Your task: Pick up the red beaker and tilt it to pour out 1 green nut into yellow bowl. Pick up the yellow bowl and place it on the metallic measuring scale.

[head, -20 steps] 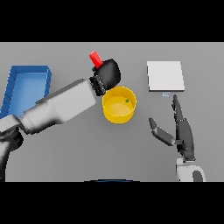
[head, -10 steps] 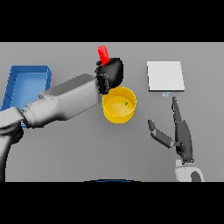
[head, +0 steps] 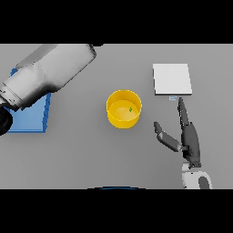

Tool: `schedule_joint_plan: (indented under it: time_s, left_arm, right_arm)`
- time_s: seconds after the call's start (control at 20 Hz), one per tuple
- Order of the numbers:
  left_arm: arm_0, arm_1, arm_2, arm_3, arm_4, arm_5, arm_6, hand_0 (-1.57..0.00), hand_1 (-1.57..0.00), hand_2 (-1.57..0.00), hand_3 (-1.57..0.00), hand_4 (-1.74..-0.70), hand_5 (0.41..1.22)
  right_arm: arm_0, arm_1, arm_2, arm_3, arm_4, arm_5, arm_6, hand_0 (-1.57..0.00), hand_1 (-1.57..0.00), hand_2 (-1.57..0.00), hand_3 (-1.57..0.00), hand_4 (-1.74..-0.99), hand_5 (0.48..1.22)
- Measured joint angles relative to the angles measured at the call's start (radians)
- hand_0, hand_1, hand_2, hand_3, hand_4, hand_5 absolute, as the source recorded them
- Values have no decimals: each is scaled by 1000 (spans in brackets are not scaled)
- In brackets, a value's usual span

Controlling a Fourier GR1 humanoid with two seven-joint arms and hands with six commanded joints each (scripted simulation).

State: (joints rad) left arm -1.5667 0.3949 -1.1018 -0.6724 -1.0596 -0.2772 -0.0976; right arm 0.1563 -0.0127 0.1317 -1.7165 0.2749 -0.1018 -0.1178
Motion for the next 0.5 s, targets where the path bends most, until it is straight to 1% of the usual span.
schedule_joint_plan:
  time_s: [0.05,0.1,0.15,0.2,0.25,0.3,0.35,0.4,0.5]
  left_arm:
    - [-28,2,33,39,24,-1,22,-1571,-1571,-1526,-1354,-1715,1221]
    - [-32,17,69,69,60,-2,34,-1571,-1571,-1535,-1397,-1720,1221]
    - [-37,24,117,101,105,2,55,-1571,-1571,-1542,-1380,-1723,1221]
    - [-35,44,173,134,157,5,88,-1571,-1571,-1548,-1379,-1727,1221]
    - [-22,72,237,159,218,14,127,-1571,-1571,-1553,-1365,-1729,1221]
    - [-6,87,294,193,272,24,187,-1571,-1571,-1556,-1360,-1732,1221]
    - [7,102,353,222,332,46,207,-1571,-1571,-1559,-1368,-1733,1221]
    - [38,131,406,231,393,77,217,-1571,-1571,-1562,-1383,-1735,1221]
    - [101,177,484,215,500,120,218,-1571,-1571,-1565,-1410,-1737,1221]
  right_arm:
    - [-8,3,-3,2,-15,9,10,1,1,1,1,-1183,595]
    - [-2,-5,-10,-6,-37,24,1,1,1,1,1,-1193,597]
    - [-3,4,0,-9,-29,21,4,1,1,1,1,-1200,596]
    - [-16,-2,-8,7,-34,24,20,1,1,1,1,-1199,594]
    - [-11,0,-3,6,-35,27,5,1,1,1,1,-1209,593]
    - [-11,-4,-3,4,-34,28,4,1,1,1,1,-1222,592]
    - [-24,-6,-10,9,-42,29,10,1,1,1,1,-1224,592]
    - [-16,-2,-4,9,-46,37,8,1,1,1,1,-1222,590]
    - [-17,-18,-15,24,-45,37,-13,1,1,1,1,-1220,587]
